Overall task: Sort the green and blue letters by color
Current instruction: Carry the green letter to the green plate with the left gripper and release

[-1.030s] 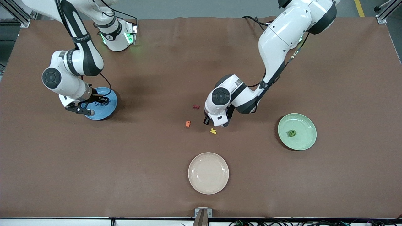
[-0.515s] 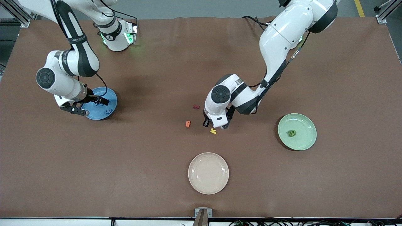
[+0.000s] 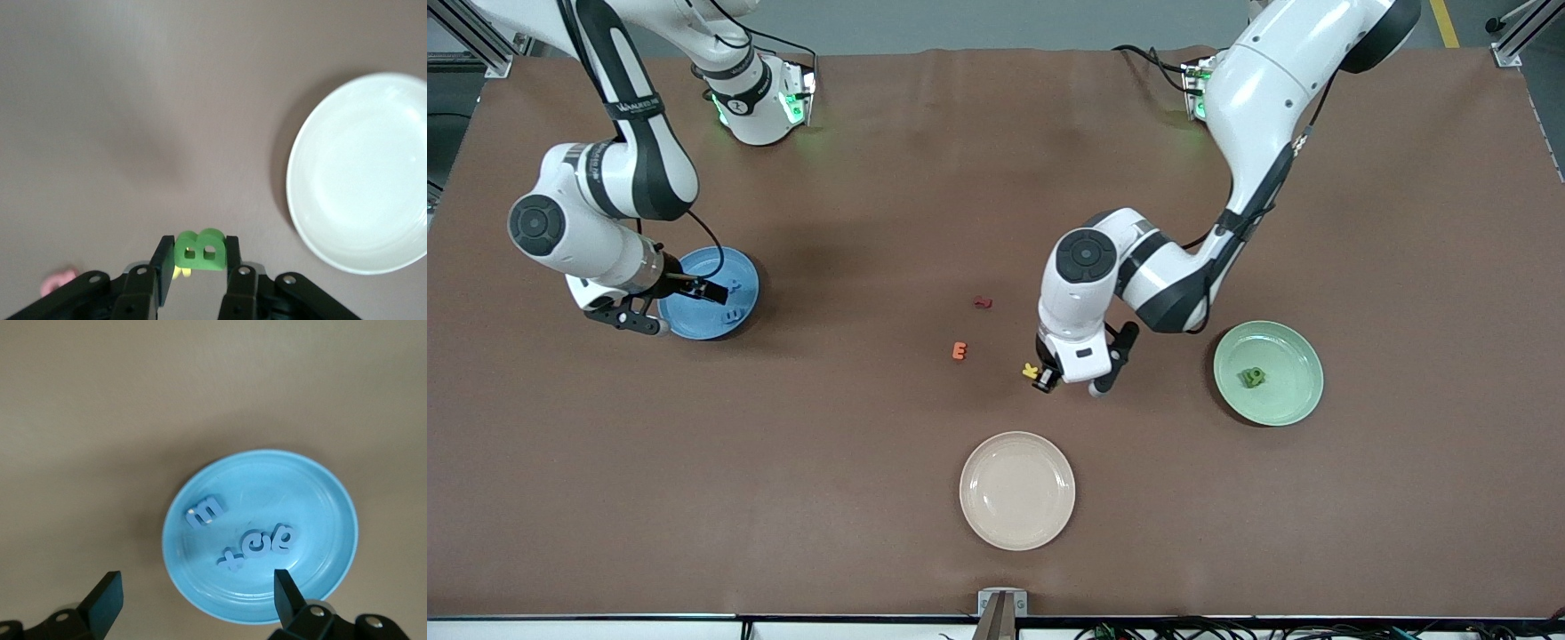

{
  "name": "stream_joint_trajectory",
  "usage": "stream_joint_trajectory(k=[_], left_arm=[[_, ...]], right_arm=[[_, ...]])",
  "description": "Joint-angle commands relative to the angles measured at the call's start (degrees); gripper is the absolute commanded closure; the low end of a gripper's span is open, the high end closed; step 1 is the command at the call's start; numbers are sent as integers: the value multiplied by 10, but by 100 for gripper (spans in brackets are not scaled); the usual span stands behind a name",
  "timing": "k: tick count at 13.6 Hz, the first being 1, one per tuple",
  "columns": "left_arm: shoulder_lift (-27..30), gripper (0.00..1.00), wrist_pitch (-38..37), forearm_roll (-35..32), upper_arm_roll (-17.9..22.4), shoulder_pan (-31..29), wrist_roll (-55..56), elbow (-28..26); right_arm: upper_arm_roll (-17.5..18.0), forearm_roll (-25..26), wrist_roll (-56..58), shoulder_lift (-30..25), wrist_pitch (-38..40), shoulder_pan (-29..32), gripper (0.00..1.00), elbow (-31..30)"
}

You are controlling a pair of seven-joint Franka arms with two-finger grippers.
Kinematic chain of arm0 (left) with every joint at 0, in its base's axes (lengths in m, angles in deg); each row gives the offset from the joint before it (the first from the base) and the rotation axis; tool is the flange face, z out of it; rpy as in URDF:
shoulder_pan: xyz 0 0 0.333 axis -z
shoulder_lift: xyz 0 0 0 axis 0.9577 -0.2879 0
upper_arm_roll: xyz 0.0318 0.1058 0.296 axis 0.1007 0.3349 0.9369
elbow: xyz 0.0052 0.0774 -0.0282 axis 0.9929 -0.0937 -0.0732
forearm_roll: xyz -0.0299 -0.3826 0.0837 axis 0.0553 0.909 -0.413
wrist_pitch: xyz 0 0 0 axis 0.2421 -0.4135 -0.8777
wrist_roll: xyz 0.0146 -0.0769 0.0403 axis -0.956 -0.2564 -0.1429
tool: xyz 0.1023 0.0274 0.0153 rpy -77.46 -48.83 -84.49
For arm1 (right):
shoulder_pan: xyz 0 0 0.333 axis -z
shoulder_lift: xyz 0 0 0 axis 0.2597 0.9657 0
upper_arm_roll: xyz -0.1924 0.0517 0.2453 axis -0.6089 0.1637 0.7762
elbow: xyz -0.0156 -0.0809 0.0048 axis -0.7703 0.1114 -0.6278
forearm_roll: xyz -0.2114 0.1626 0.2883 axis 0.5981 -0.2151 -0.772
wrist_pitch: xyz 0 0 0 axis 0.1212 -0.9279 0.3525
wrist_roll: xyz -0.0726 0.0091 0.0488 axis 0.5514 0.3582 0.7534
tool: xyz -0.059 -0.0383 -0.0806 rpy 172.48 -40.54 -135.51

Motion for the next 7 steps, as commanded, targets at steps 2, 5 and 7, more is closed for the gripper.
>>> stream_joint_trajectory(k=[2, 5, 7], left_arm=[[46, 100, -57, -8, -4, -56, -115, -20], [58, 100, -59, -7, -5, -106, -228, -47], [80, 100, -61, -7, -6, -145, -303, -94]], right_arm=[[7, 8, 69, 7, 166, 14, 0, 157], [8, 50, 131, 33, 265, 19, 0, 280], [7, 52, 175, 53, 319, 31, 0, 358]])
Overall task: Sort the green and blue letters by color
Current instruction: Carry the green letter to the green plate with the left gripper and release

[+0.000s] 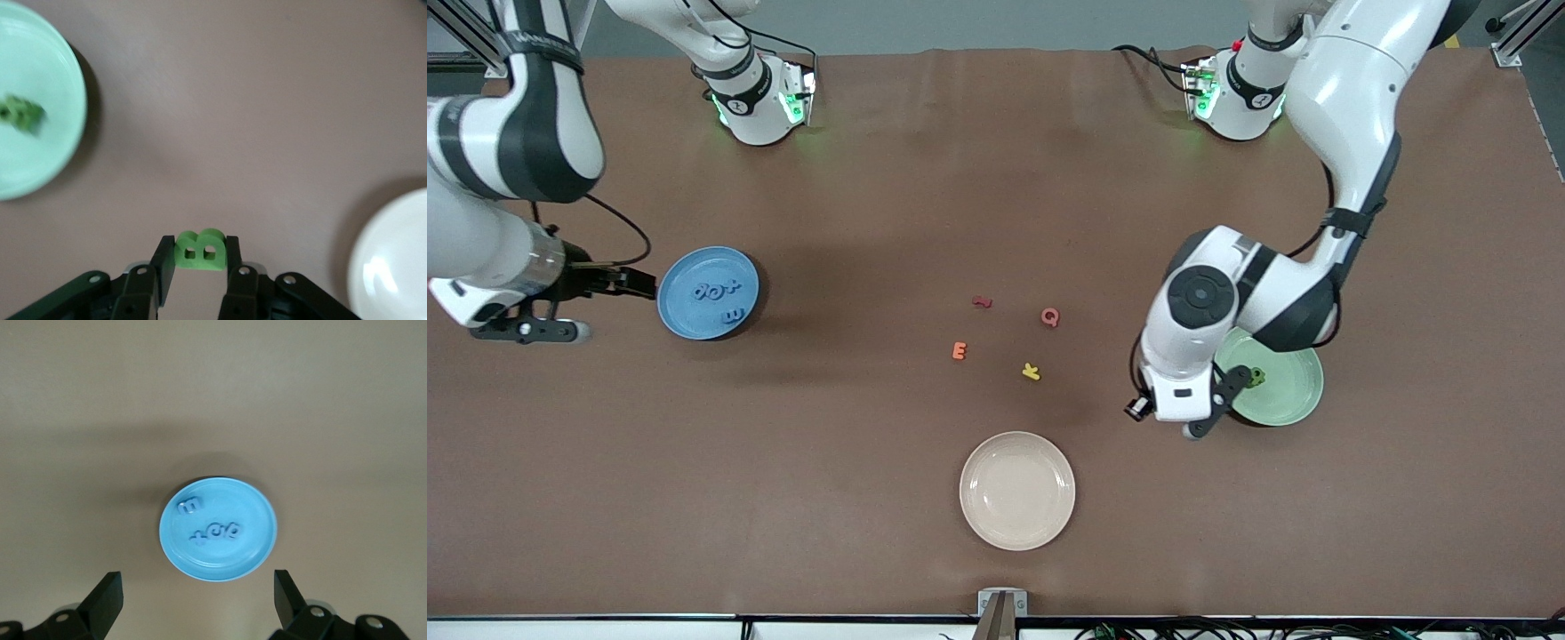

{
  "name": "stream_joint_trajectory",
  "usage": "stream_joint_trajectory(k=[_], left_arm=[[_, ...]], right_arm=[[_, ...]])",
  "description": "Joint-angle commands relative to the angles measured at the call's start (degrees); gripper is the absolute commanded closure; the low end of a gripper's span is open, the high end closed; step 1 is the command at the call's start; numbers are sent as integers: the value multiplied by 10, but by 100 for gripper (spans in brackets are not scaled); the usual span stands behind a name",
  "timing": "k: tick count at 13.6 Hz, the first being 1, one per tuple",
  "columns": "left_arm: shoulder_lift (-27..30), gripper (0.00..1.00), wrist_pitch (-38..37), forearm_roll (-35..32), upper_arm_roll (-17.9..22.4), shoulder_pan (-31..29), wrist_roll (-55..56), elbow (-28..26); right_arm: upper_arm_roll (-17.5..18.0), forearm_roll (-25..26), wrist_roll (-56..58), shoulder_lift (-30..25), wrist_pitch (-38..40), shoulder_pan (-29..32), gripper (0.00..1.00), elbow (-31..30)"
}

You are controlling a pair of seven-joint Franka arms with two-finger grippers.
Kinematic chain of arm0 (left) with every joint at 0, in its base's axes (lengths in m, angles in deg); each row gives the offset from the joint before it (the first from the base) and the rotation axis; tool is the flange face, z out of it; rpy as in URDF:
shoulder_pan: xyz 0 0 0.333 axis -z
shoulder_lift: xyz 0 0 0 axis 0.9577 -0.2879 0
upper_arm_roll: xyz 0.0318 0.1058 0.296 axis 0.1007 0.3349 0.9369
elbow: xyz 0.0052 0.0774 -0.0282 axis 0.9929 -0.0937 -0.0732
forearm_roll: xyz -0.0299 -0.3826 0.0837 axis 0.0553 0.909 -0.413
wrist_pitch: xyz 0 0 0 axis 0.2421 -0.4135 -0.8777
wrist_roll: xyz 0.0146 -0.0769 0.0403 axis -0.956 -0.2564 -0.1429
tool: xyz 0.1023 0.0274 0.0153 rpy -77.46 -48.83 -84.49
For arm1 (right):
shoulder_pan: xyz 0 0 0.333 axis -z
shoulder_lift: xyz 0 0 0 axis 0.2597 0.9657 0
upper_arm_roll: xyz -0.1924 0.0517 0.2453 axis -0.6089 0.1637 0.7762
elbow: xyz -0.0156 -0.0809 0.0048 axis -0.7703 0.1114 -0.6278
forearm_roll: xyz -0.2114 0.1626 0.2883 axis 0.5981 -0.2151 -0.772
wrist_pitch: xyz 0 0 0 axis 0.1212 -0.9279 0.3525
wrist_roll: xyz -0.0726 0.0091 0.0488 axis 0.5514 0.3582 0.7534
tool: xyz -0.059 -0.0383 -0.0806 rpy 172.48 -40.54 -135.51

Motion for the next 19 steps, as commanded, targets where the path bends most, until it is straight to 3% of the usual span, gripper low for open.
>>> stream_joint_trajectory(k=[1, 5, 9, 14, 19], left_arm=[[46, 100, -2, -7, -5, -50, -84, -74], [86, 100, -1, -4, -13, -137, -219, -140], [76, 100, 4, -3, -70, -240, -268, -172], [64, 100, 73, -3, -72, -261, -274, -216], [55, 100, 80, -3, -71, -265, -289, -222]], right_arm=[[7, -2, 76, 42, 61, 31, 0, 109], [9, -3, 56, 42, 72, 36, 0, 148], [9, -7, -25, 59, 72, 31, 0, 174], [11, -17, -25, 57, 78, 27, 0, 189], [11, -17, -22, 43, 138, 28, 0, 184]])
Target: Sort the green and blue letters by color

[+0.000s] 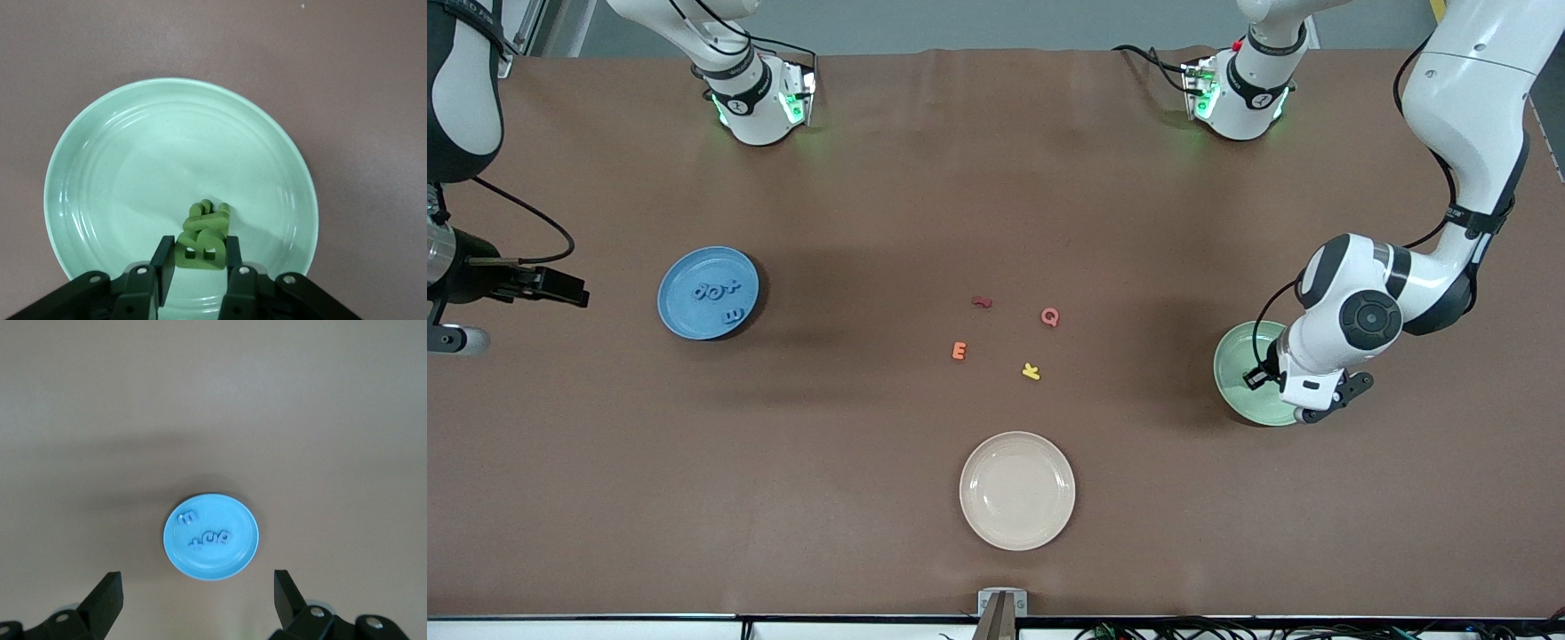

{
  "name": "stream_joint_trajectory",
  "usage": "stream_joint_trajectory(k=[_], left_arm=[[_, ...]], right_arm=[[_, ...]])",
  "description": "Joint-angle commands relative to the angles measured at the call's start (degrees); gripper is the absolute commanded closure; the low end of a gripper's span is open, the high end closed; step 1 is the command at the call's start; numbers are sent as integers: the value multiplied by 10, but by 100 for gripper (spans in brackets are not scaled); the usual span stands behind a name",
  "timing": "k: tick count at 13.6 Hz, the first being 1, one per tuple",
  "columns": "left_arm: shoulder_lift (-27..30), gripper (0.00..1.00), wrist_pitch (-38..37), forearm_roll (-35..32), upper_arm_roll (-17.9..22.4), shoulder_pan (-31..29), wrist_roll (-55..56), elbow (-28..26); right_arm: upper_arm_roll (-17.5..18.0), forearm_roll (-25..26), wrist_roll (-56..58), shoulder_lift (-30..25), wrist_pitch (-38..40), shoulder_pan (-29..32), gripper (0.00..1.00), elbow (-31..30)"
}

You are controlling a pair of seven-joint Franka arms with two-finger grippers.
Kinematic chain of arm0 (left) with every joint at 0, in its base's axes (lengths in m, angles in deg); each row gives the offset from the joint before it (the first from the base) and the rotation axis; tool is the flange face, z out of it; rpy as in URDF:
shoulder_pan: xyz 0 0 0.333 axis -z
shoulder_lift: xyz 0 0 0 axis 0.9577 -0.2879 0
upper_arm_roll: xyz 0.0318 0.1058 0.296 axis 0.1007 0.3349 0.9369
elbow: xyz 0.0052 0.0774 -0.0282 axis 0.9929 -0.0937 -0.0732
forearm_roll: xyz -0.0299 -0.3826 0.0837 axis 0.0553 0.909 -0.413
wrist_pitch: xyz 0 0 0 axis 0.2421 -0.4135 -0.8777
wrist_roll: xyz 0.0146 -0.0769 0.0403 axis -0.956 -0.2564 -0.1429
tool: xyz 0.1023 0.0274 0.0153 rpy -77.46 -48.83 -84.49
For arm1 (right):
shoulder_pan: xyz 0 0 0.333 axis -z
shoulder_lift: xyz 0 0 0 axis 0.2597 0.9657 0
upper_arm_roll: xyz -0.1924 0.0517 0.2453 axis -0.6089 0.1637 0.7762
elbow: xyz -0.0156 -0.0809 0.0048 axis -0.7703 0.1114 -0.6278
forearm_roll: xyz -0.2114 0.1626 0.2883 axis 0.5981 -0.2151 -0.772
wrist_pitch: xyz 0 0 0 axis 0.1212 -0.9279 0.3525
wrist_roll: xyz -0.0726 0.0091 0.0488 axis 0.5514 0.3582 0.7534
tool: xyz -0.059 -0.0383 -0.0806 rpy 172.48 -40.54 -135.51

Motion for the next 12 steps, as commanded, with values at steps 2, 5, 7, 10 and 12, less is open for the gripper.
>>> stream_joint_trajectory(k=[2, 5, 7, 10, 12], left_arm=[[-1, 100, 15, -3, -8, -13, -14, -10], [-5, 100, 20, -3, -8, -14, -14, -10], [-9, 100, 29, -3, -8, -15, -14, -10], [-12, 99, 31, -4, -8, -15, -14, -9], [-15, 94, 31, -5, -8, -15, -14, -8]], right_arm=[[4, -6, -5, -19, 27, 7, 0, -3], [6, -6, -3, -59, 25, 19, 0, -33], [8, -6, -2, -72, 29, 26, 0, -33], [42, -6, -2, -87, 34, 48, 0, -34], [43, -6, -2, -99, 33, 45, 0, -40]])
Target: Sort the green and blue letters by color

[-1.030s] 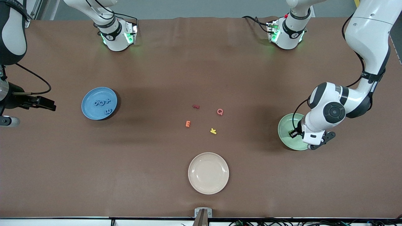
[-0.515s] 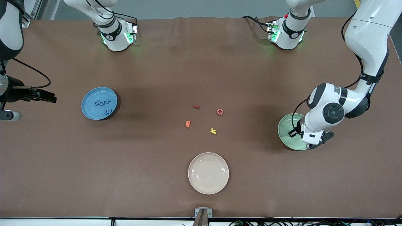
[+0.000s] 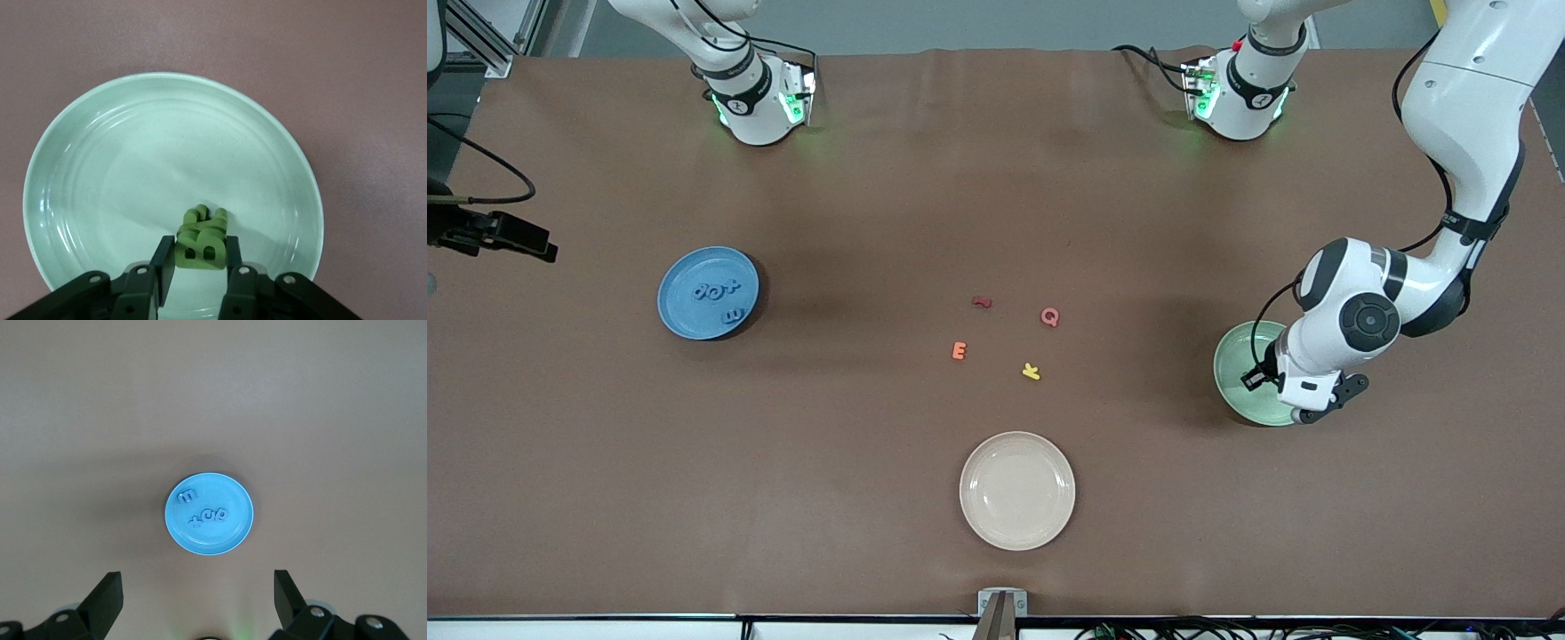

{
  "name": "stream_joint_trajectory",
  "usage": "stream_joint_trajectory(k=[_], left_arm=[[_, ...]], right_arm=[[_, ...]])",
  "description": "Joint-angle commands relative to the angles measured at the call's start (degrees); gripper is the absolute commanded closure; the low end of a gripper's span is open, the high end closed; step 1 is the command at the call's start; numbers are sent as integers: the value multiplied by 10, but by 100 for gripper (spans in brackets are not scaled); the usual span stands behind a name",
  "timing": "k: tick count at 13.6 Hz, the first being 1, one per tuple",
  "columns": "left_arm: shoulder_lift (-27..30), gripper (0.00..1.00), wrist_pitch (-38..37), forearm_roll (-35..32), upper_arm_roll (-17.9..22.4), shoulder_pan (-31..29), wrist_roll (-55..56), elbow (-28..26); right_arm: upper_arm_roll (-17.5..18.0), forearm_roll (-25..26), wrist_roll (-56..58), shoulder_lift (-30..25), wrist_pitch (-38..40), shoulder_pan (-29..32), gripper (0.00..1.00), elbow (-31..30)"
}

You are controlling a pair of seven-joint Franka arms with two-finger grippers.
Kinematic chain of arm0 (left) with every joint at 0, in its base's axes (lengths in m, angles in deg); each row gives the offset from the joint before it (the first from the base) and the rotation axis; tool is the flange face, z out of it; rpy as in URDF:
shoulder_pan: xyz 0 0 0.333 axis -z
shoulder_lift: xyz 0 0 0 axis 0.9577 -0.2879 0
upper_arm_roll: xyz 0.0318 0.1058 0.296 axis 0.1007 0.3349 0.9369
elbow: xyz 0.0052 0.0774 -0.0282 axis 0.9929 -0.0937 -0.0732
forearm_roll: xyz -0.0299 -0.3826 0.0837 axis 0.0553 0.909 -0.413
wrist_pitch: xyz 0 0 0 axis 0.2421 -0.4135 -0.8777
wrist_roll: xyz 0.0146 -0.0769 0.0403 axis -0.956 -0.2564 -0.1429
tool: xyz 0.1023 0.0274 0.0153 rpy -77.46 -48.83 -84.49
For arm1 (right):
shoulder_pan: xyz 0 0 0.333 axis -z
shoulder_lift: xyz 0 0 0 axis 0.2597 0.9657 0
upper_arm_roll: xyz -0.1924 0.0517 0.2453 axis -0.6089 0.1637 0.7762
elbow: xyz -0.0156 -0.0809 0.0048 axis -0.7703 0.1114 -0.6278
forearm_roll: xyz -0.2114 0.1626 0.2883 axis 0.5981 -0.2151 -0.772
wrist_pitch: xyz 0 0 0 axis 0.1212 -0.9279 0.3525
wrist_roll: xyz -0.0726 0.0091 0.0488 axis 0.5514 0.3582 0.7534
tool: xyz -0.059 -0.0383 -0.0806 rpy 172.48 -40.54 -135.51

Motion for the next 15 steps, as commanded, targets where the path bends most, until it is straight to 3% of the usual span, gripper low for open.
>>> stream_joint_trajectory(k=[1, 2, 3, 8, 11, 15], left_arm=[[-2, 75, 6, -5, -7, -9, -9, -2], [-2, 34, 6, -5, -7, -9, -8, -1], [-2, 1, 6, -6, -6, -9, -8, -1], [35, 0, -22, -7, -14, -4, -6, 28], [59, 0, -80, -8, -56, -3, -15, 89], [107, 0, -180, -8, -69, -5, -129, 151]], right_arm=[[18, -6, -2, -33, -3, 10, 0, -28], [18, -6, -2, -41, -2, 7, 0, -29], [18, -6, -2, -49, -1, 6, 0, -30], [15, -6, 16, -84, -2, 5, 0, -54], [14, -7, 16, -99, 5, 5, 0, -55], [12, -12, 15, -110, 10, 5, 0, -56]])
